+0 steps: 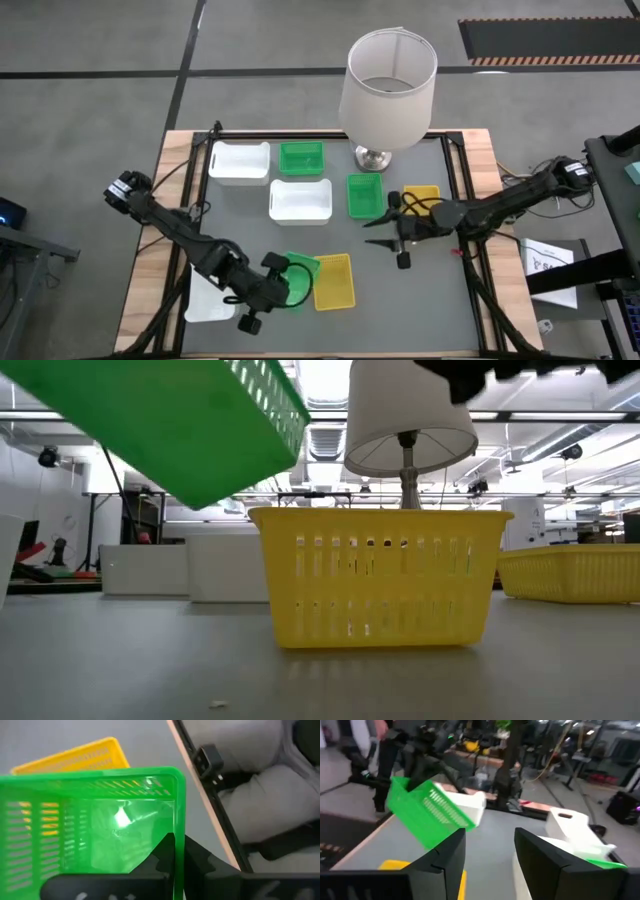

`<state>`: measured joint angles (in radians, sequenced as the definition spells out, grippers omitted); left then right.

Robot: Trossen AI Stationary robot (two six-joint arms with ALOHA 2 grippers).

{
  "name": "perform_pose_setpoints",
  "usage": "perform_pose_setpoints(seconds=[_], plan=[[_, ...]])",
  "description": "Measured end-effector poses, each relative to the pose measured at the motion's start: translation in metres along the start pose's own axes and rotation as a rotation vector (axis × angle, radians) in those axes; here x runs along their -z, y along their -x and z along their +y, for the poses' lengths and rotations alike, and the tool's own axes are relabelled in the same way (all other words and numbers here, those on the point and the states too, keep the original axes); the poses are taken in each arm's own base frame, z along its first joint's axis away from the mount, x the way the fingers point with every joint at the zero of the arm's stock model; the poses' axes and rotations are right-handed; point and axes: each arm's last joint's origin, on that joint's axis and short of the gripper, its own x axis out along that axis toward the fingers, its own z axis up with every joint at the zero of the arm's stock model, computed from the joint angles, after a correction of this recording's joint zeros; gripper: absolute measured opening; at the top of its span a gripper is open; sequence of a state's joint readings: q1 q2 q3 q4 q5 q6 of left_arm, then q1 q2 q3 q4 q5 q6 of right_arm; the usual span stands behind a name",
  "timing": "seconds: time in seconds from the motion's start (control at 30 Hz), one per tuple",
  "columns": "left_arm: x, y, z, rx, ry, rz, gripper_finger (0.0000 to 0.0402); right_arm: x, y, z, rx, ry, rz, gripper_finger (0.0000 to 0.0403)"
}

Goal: Stack baskets by color
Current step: Stack the bottom green bin on the middle green bin

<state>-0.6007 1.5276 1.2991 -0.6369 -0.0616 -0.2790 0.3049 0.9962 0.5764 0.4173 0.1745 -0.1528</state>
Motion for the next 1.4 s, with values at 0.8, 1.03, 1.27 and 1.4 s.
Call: perform_pose_setpoints(seconds=[0.8, 1.03, 1.27, 1.4], plan=[[-0.016, 0.004, 0.053, -0.263, 0.348, -0.135, 0.0000, -0.079, -0.122, 0.036, -0.116, 0.062, 0.459, 0.0173], [-0.016, 0.004, 0.053, -0.265, 0.348, -0.132, 0.0000, -0.073, -0.147, 0.030, -0.107, 0.129, 0.475, 0.0173], [-0.014, 0.003, 0.054, -0.280, 0.347, -0.132, 0.0000, -0.067, -0.159, 0.019, -0.114, 0.150, 0.487, 0.0163], [-0.015, 0.003, 0.054, -0.282, 0.339, -0.134, 0.0000, -0.063, -0.162, 0.014, -0.160, 0.103, 0.496, 0.0151]])
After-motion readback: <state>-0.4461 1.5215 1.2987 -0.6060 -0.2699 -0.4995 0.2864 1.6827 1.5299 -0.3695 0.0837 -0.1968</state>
